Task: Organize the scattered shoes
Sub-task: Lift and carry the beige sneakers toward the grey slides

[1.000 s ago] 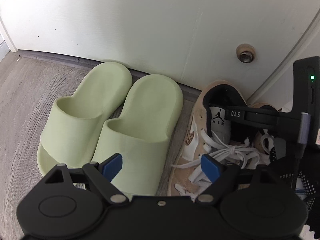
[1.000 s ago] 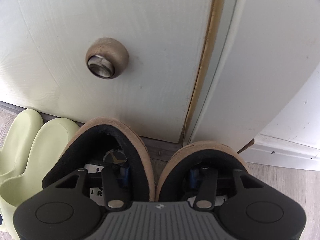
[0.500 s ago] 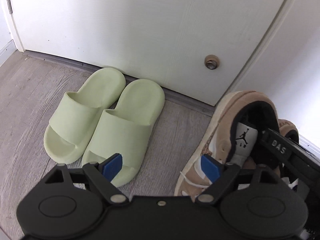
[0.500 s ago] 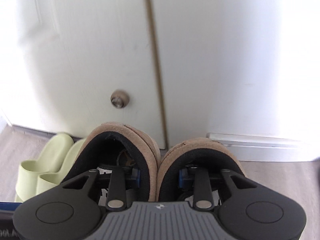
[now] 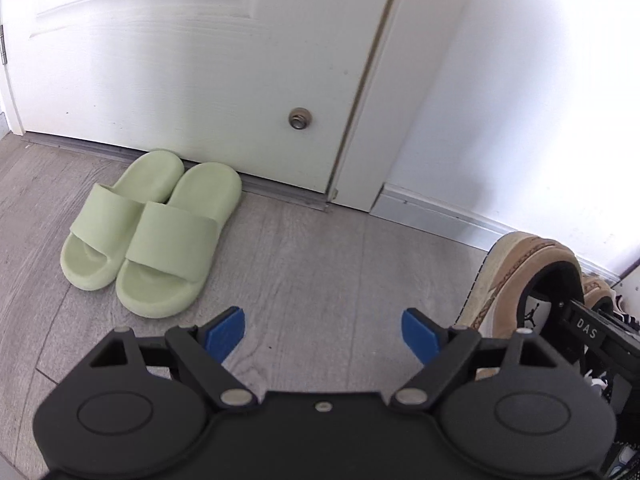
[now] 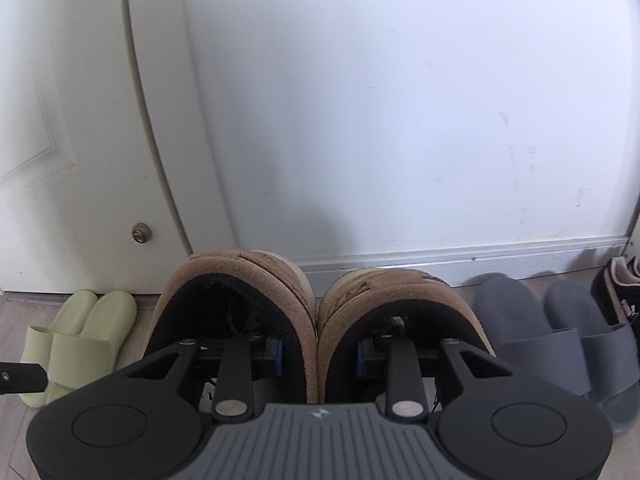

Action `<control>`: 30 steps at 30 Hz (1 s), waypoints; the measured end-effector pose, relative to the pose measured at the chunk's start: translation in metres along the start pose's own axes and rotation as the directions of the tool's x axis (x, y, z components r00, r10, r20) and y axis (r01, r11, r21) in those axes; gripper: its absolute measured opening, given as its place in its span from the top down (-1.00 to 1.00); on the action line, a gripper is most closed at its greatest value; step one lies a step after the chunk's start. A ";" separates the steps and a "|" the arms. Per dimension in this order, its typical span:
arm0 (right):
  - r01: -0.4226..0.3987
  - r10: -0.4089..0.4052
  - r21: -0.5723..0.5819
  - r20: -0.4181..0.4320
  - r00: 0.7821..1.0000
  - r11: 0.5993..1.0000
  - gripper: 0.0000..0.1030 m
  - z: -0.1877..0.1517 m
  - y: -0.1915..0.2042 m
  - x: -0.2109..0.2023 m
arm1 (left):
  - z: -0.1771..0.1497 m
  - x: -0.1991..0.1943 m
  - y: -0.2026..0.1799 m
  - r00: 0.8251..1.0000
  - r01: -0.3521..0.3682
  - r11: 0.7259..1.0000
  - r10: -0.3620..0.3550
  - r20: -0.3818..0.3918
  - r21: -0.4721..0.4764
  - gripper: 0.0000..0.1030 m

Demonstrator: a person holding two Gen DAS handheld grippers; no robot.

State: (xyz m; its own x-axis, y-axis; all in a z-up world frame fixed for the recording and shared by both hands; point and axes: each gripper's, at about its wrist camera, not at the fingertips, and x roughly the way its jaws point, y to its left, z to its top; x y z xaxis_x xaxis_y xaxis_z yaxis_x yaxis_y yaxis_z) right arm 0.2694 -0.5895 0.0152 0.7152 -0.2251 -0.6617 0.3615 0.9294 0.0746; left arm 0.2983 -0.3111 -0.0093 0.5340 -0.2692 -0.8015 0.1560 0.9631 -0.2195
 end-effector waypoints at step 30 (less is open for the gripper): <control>-0.043 0.026 -0.038 -0.373 0.928 0.998 0.30 0.027 -0.037 0.256 | 0.028 0.120 -0.063 0.984 0.075 0.995 -0.065 -0.166 0.058 -0.67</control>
State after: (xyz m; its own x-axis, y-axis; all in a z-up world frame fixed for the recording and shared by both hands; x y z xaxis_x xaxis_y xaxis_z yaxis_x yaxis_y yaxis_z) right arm 0.4546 -0.6896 -0.1370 0.4498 -0.0755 -0.8899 0.3071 0.9487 0.0747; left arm 0.3756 -0.4048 -0.0763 0.3773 -0.3257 -0.8669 0.2438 0.9380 -0.2463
